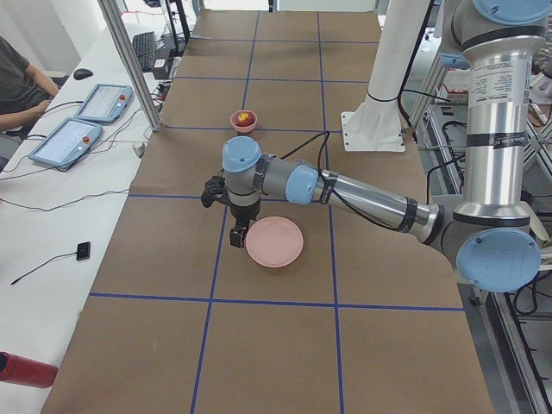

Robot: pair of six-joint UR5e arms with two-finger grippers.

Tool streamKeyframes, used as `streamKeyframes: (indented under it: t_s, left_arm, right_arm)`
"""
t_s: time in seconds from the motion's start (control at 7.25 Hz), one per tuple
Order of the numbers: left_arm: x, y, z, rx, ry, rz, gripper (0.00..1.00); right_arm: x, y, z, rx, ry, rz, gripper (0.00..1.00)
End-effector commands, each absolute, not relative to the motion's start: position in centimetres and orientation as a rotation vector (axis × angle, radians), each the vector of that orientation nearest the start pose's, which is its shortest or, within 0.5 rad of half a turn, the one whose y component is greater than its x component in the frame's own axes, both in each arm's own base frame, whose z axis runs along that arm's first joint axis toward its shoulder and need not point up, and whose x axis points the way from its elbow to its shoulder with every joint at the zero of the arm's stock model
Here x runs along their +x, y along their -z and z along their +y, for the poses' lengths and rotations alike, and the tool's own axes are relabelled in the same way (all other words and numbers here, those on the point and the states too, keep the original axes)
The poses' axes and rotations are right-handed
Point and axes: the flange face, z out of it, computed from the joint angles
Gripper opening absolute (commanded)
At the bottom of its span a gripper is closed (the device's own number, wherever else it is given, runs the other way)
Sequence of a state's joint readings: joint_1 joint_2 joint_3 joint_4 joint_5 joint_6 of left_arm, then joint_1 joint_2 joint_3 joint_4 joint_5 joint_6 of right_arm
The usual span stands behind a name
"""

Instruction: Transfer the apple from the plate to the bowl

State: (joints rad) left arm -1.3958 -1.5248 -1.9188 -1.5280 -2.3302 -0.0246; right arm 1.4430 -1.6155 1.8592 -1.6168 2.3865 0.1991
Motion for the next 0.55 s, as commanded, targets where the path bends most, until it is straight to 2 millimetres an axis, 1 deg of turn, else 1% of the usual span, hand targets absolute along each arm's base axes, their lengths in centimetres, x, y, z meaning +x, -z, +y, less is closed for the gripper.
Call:
streamKeyframes:
  t_s: [0.0, 0.41]
  left_arm:
    - [1.8, -51.46, -47.39, 0.17, -0.239, 0.778, 0.98]
    - [1.81, -51.45, -47.38, 0.167, -0.234, 0.779, 0.98]
  right_arm:
    - [-0.04, -54.12, -47.63, 0.049, 0.014, -0.831, 1.0]
    - [0.01, -53.9, -47.75, 0.057, 0.016, -0.823, 1.0]
